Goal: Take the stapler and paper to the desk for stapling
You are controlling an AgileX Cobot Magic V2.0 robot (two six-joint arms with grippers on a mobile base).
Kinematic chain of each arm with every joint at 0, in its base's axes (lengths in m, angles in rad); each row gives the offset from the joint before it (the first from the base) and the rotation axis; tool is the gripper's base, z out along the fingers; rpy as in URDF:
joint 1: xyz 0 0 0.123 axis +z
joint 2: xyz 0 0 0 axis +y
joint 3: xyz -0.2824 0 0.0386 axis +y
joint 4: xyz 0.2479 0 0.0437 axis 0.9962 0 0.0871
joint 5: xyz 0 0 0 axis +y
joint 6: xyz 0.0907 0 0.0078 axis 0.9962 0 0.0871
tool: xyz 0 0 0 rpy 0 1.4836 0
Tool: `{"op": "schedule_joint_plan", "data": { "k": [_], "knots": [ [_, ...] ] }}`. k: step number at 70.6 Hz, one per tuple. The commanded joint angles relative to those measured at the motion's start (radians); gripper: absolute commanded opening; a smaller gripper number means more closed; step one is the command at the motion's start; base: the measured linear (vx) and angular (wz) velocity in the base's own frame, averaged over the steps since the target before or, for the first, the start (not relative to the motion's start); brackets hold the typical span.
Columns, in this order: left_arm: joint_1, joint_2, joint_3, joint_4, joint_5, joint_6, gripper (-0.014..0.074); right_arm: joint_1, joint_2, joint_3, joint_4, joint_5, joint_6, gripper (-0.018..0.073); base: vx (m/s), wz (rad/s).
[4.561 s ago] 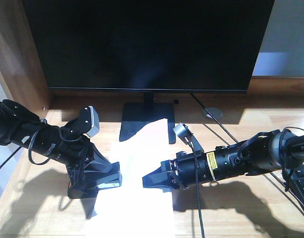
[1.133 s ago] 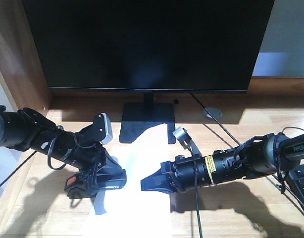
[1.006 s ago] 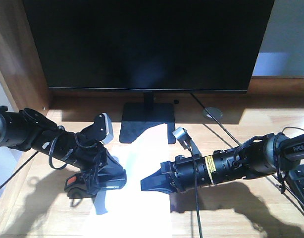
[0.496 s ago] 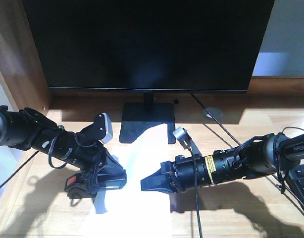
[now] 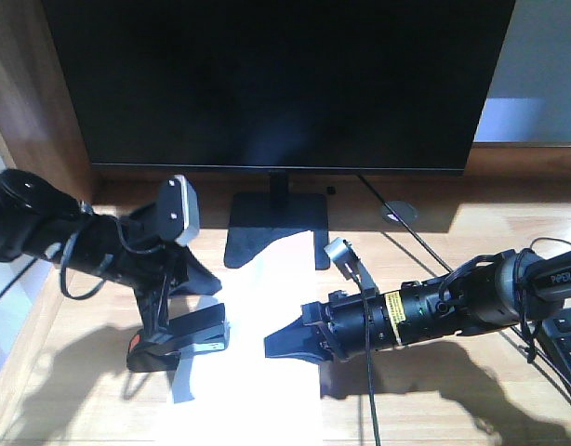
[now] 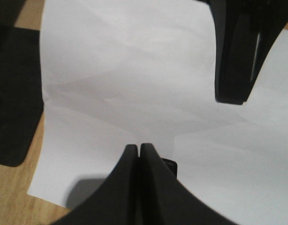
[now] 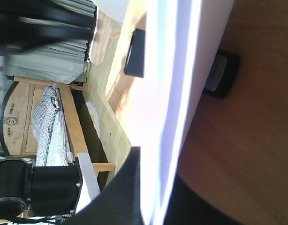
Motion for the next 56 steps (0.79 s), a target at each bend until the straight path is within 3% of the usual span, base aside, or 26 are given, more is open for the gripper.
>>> {"op": "schedule_joint_plan", "data": {
  "k": [1, 20, 30, 39, 56],
  "knots": [
    [-0.003, -0.080, -0.017, -0.040, 0.017, -0.035, -0.0006, -0.003, -0.044, -0.020, 0.033, -0.064, -0.011, -0.0003, 0.00, 0.00],
    [-0.003, -0.098, -0.017, -0.040, 0.022, -0.035, -0.0006, -0.003, -0.044, -0.020, 0.033, -0.064, -0.011, 0.0001, 0.00, 0.00],
    [-0.003, -0.098, -0.017, -0.040, 0.035, -0.035, -0.0006, -0.003, -0.044, -0.020, 0.033, -0.063, -0.011, 0.0057, 0.00, 0.00],
    [-0.003, -0.098, -0.017, -0.040, 0.035, -0.035, -0.0006, -0.004, -0.044, -0.020, 0.033, -0.063, -0.011, 0.0193, 0.00, 0.00],
    [-0.003, -0.098, -0.017, -0.040, 0.038, -0.035, -0.0006, -0.004, -0.059, -0.020, 0.033, 0.005, -0.003, 0.0608, 0.00, 0.00]
  ]
}}
